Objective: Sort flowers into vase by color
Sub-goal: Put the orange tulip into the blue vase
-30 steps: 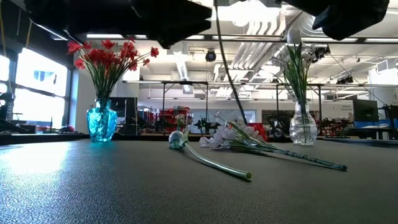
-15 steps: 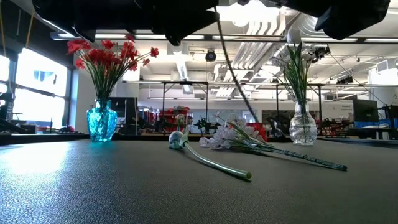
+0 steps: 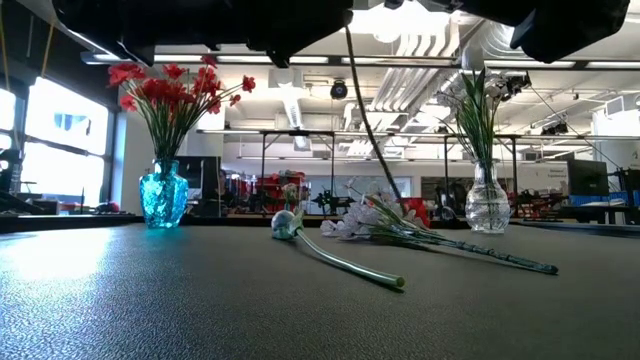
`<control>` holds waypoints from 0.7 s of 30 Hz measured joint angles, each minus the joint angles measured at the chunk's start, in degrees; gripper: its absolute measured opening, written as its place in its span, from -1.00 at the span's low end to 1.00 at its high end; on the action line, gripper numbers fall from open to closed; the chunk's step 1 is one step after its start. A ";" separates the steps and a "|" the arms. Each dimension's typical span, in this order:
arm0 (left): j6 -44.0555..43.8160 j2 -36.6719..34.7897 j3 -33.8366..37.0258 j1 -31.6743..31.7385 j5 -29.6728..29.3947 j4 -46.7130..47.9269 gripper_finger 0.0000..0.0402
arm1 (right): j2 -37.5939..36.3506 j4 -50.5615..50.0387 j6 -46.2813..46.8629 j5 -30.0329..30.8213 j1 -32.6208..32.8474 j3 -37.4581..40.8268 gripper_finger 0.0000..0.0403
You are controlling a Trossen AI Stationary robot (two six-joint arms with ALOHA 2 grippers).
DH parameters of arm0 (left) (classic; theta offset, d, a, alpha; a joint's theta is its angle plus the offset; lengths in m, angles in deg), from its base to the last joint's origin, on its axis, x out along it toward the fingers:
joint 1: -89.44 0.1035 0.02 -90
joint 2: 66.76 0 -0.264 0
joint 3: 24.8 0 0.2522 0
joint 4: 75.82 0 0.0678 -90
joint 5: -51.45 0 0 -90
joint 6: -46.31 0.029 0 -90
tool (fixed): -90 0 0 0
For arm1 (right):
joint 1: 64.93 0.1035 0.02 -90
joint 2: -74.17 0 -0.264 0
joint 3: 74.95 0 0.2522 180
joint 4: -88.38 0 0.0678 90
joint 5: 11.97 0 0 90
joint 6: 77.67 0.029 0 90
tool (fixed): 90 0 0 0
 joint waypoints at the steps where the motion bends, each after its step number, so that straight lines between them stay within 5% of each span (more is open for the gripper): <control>1: 0.04 0.00 0.00 0.00 0.00 0.15 -0.39 | 0.00 -0.19 0.03 0.00 0.00 0.00 -1.00; 9: 0.08 -0.51 0.00 -0.01 -0.84 0.68 -0.93 | -0.02 -3.89 5.83 0.03 -0.07 0.00 -1.00; 12: 0.08 -2.63 0.02 -0.11 -5.01 5.45 -0.97 | -0.66 -5.24 5.82 1.59 0.01 0.00 -0.92; 21: -5.54 -22.05 -3.71 -0.04 -40.50 44.02 -0.99 | -16.94 -38.24 12.48 15.88 2.86 -0.02 -0.39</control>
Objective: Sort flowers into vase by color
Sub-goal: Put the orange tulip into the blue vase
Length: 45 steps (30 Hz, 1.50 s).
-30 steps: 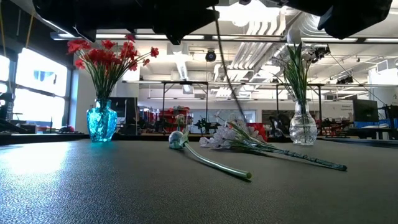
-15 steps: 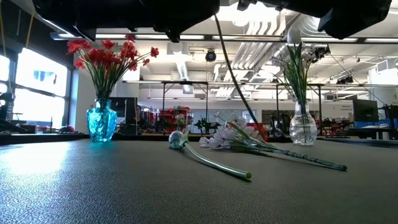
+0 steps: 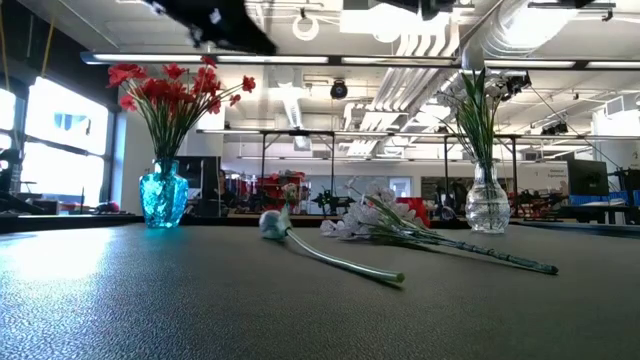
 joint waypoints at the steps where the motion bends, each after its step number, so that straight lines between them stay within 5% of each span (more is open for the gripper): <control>1: -0.05 -2.73 -0.61 0.46 -3.00 4.51 -0.99 | -1.59 -2.63 1.47 0.05 0.09 0.00 -0.35; 6: -0.57 -13.97 -2.65 3.79 -14.94 21.01 -1.00 | -4.66 -10.82 6.31 0.08 0.37 -0.02 -0.28; 16: 4.33 -23.53 -2.78 15.31 -18.37 28.75 -1.00 | -1.04 -11.06 6.67 0.36 -0.33 0.00 -0.28; 25: 10.39 -23.84 -2.78 22.54 -17.05 24.59 -1.00 | -0.69 -10.97 7.00 0.36 -0.57 0.00 -0.28; 35: 2.27 -23.56 -1.66 31.21 -8.32 24.60 -1.00 | -0.69 -11.03 6.95 0.18 -0.52 0.00 -0.28; 45: 0.50 -23.73 -2.76 33.33 -6.42 24.43 -1.00 | -0.69 -11.26 6.91 -0.38 -0.52 0.00 -0.28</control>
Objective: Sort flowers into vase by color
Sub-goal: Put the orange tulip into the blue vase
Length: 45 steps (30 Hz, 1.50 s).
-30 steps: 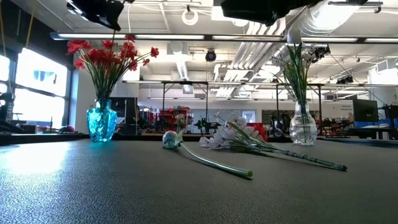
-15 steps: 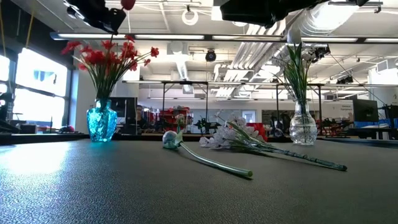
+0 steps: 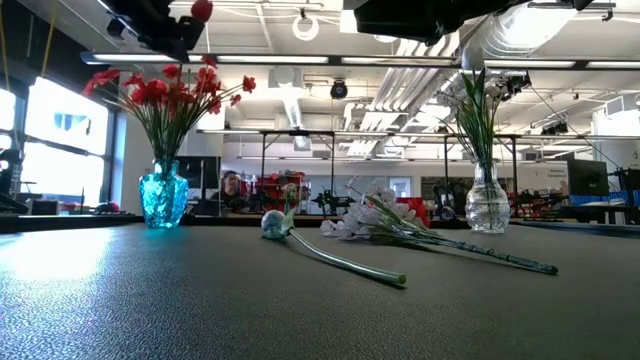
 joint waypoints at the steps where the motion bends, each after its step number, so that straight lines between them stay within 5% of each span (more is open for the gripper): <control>1: 0.46 -0.12 -0.56 0.00 0.53 -0.01 -1.00 | 0.00 -0.01 0.00 -0.03 0.00 0.00 -0.28; 29: -1.66 -0.81 -2.26 2.31 2.67 8.24 -1.00 | 0.00 -0.01 -0.02 -0.12 -0.04 0.04 -0.28; 38: -7.26 1.18 0.00 10.32 9.21 10.52 -0.95 | 0.00 -0.01 0.00 -0.14 -0.04 0.04 -0.28; 45: -6.72 3.93 0.15 16.43 18.84 11.55 -0.58 | 0.00 -0.01 0.00 -0.14 -0.04 0.04 -0.28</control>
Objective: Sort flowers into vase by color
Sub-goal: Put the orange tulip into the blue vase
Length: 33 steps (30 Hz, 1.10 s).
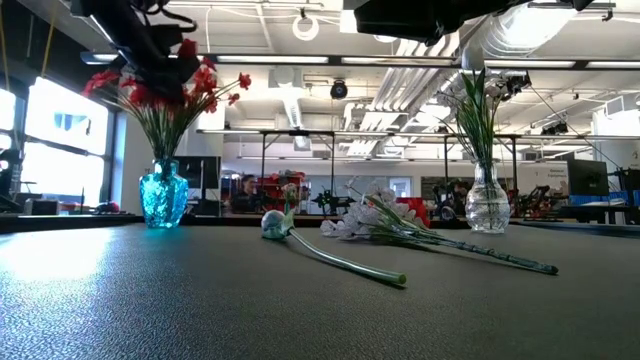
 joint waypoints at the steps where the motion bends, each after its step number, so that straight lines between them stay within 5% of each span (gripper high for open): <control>1: 0.11 0.32 -0.59 1.03 1.32 1.21 -0.50 | 0.00 0.00 0.00 -0.02 0.00 0.00 -0.28; 7: -0.81 1.69 -9.69 5.43 9.94 14.63 -0.16 | 0.00 0.00 0.00 -0.74 0.00 0.00 -0.28; 13: -0.32 1.84 -19.48 5.73 14.59 23.90 -0.10 | 0.00 0.00 0.00 -0.72 0.00 0.00 -0.28; 33: 0.03 5.24 -23.27 5.70 17.40 19.84 -0.10 | 0.00 -1.39 1.50 -0.68 0.01 0.00 -0.28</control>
